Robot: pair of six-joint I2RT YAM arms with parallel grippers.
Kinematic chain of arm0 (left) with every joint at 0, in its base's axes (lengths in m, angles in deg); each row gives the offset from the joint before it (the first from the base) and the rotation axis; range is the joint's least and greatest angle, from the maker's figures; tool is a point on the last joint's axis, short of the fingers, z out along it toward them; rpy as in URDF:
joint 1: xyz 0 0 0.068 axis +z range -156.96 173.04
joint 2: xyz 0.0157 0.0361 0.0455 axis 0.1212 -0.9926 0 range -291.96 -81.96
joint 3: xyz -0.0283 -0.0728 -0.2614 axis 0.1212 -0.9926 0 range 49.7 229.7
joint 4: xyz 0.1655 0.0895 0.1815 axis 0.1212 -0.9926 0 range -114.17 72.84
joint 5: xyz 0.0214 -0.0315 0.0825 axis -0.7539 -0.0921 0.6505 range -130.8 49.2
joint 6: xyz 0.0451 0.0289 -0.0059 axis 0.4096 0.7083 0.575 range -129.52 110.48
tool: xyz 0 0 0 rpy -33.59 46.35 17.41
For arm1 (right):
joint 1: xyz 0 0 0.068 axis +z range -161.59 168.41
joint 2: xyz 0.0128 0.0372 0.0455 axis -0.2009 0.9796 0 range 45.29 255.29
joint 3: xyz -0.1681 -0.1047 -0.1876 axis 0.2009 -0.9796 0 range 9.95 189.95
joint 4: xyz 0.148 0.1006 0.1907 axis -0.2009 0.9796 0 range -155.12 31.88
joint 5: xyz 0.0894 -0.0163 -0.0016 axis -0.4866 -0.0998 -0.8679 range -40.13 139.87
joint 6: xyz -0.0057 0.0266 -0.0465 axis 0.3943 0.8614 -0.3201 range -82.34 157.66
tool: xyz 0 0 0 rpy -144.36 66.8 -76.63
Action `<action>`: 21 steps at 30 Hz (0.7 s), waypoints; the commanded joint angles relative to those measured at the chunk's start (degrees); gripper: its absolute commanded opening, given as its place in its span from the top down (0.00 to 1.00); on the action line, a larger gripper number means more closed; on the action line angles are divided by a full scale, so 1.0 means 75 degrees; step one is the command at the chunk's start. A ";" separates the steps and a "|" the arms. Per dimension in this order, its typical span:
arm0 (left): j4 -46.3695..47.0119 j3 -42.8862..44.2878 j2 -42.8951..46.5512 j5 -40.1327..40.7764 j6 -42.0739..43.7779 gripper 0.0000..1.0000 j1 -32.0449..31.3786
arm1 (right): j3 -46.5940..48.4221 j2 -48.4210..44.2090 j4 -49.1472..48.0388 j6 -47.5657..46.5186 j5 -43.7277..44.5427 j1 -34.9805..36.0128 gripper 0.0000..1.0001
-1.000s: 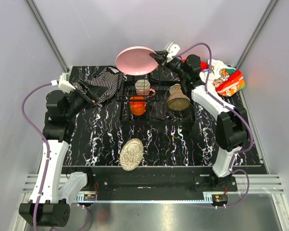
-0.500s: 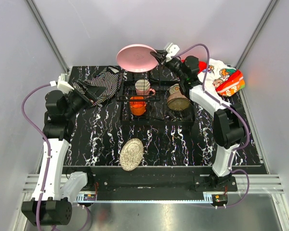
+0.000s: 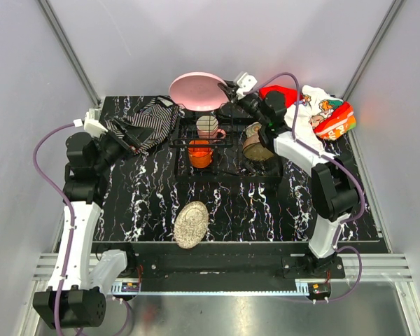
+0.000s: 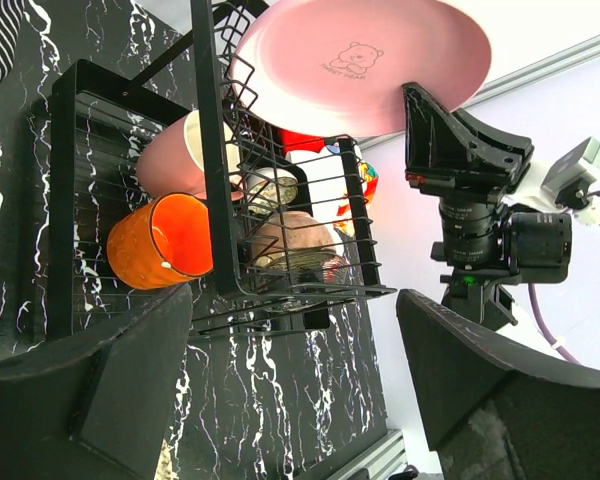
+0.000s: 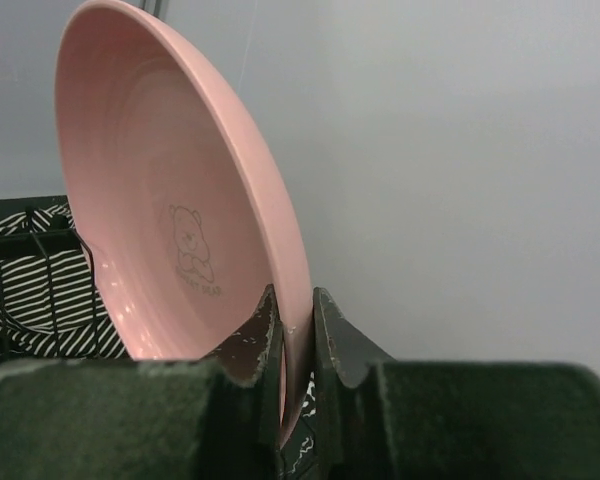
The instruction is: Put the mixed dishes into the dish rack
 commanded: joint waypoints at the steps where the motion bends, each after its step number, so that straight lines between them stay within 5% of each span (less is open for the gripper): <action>1: 0.0412 -0.0034 0.0098 -0.0342 0.0006 0.14 0.0095 | -0.0454 -0.0383 -0.0203 -0.0851 0.0921 0.0118 0.78; 5: 0.0377 -0.0034 0.0144 -0.0378 -0.0005 0.13 0.0130 | -0.0560 -0.0477 -0.0296 -0.0770 0.1015 0.0130 0.45; 8: 0.0365 -0.0011 0.0180 -0.0424 -0.0040 0.13 0.0153 | -0.0595 -0.0512 -0.0530 -0.0652 0.1156 0.0130 0.34; 21: -0.0079 0.0118 0.0542 -0.0518 -0.0005 0.13 0.0317 | -0.0631 -0.1215 -0.0544 0.0086 0.1110 0.0130 0.14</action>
